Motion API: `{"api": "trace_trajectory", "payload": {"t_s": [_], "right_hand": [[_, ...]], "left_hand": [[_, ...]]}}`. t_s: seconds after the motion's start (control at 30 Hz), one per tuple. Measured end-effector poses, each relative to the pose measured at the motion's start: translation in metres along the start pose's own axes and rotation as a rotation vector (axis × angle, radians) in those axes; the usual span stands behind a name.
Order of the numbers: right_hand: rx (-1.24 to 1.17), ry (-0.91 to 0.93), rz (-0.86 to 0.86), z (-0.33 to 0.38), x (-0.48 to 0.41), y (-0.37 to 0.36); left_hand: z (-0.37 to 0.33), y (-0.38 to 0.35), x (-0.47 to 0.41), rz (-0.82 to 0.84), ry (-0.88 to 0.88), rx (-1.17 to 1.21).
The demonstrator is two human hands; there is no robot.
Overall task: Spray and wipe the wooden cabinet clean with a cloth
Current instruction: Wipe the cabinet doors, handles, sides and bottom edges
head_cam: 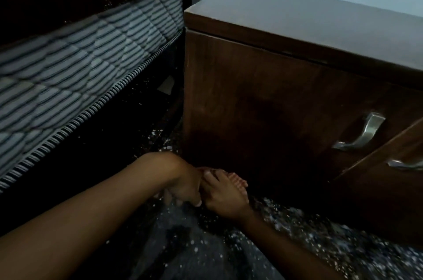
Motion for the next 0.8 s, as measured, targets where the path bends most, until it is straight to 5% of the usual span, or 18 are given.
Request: {"api": "trace_trajectory", "payload": {"t_s": [0.37, 0.53, 0.6, 0.7, 0.8], "right_hand": [[0.027, -0.315, 0.234, -0.003, 0.137, 0.035], [-0.205, -0.907, 0.076, -0.010, 0.197, 0.095], [-0.427, -1.096, -0.127, -0.006, 0.217, 0.109], [-0.936, -1.533, -0.732, -0.001, 0.236, 0.127], [-1.451, -1.629, -1.271, 0.007, 0.230, 0.135]], "left_hand": [[-0.055, -0.007, -0.015, 0.022, -0.151, 0.000], [-0.085, -0.016, -0.014, 0.054, -0.194, -0.060], [-0.097, -0.018, -0.009, 0.080, -0.229, -0.031], [-0.120, -0.022, 0.001, 0.127, -0.305, 0.129], [-0.140, -0.025, 0.008, 0.168, -0.385, 0.369]]}}
Point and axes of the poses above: each hand's wrist, its own x-axis away from the middle knuckle, its own y-axis out of the back of the hand, z = x × y, the point moved 4 cm from there along -x, towards the middle knuckle, and after that the axes turned 15 degrees about y, right-handed, at the moved point
